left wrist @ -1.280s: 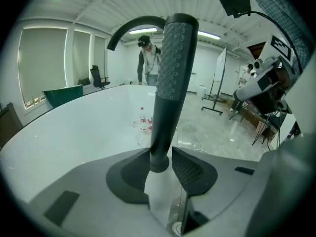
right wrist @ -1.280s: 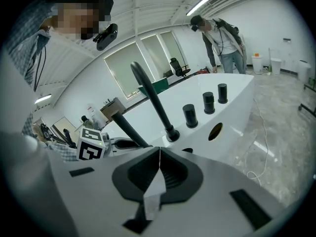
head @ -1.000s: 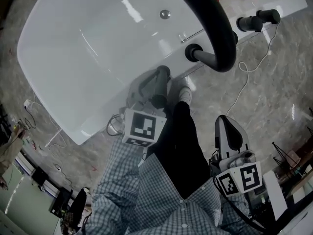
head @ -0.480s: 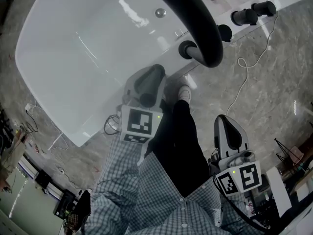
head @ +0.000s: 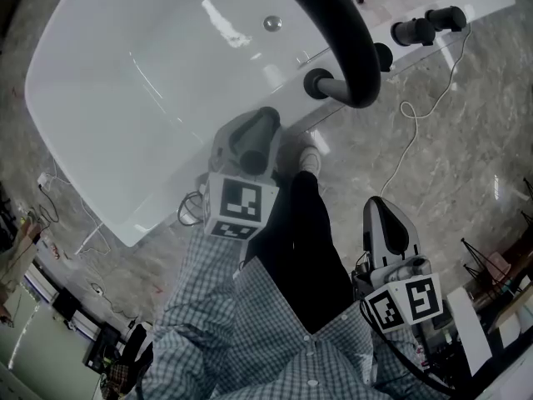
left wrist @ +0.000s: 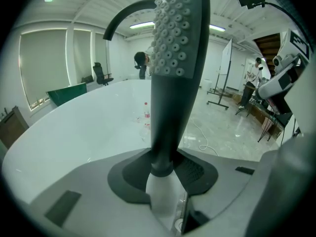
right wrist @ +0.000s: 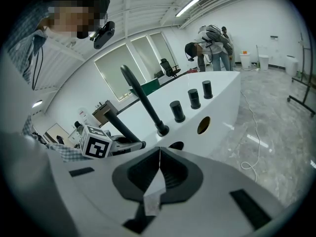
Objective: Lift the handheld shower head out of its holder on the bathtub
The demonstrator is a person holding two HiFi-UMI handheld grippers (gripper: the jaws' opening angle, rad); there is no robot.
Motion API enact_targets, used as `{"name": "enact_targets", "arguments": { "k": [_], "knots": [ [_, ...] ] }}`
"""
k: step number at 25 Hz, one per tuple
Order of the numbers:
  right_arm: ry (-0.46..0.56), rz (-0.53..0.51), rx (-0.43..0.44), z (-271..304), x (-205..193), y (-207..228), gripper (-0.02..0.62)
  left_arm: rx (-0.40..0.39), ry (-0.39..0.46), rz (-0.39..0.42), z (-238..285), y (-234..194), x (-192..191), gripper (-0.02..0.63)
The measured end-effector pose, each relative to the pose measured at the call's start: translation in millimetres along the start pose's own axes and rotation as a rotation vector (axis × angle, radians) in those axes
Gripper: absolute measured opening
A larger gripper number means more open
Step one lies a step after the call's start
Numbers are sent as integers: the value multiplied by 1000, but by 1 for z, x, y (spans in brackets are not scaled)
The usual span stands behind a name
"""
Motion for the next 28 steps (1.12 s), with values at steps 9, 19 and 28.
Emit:
{"name": "enact_targets", "arguments": {
  "k": [9,19,28],
  "knots": [
    [24,-41,25,-9,11,-20,17,3,8,-1,-24,0,11,126],
    [47,-64,-6,-34,29,-39,17,12,37,-3,-62,-1,34,126],
    [100,-77,18,-61,59,-61,17,51,52,-14,-102,-10,59,124]
  ]
}}
Point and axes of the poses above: the fingertips, and each gripper's own axes: z forward along the fingers, y to its right, x out of its top, the point moved 1 cm from there along -z, backward along the fingers, and after that the axes turned 10 degrees about x, right-handed, at the moved point
